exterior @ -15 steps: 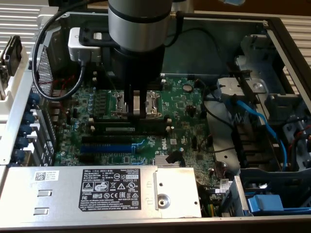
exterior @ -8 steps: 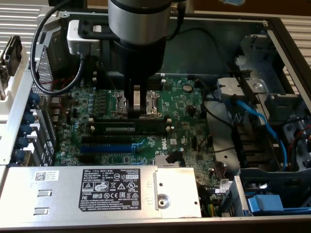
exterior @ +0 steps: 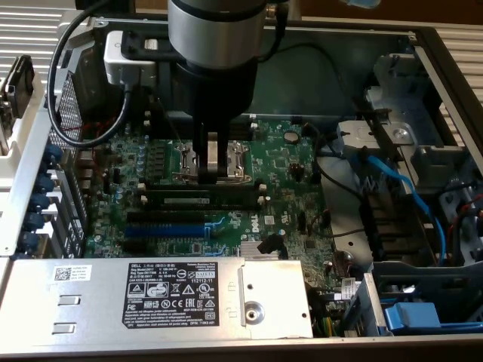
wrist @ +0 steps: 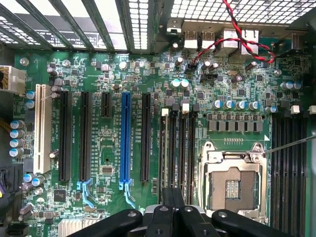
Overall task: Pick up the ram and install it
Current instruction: 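Press down the ram until it locks into place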
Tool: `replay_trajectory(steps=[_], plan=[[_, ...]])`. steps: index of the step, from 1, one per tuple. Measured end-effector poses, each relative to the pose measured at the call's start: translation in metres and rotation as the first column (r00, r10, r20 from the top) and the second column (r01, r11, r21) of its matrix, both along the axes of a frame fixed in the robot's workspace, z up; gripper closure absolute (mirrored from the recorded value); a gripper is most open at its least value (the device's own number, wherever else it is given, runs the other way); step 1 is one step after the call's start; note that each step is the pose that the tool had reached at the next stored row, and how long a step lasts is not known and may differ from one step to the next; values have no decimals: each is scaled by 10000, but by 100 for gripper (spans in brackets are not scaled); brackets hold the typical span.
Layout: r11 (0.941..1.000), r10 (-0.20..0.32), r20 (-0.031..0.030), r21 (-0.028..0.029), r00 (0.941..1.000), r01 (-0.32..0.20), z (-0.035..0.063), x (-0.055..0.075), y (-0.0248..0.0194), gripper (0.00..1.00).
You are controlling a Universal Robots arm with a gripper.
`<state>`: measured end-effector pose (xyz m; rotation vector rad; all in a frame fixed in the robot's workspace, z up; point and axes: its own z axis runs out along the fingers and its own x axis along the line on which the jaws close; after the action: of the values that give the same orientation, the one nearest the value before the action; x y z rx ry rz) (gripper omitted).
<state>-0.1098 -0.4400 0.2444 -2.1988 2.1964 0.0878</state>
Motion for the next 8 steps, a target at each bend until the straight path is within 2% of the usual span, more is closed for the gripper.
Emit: replay_trajectory(steps=[3,6,8], plan=[[9999,-129,-2,10,9999,129,2,0,-1,90],[9987,-503,-2,64,9987,503,0,0,-1,90],[9969,-778,-3,78,9970,778,0,1,0,90]])
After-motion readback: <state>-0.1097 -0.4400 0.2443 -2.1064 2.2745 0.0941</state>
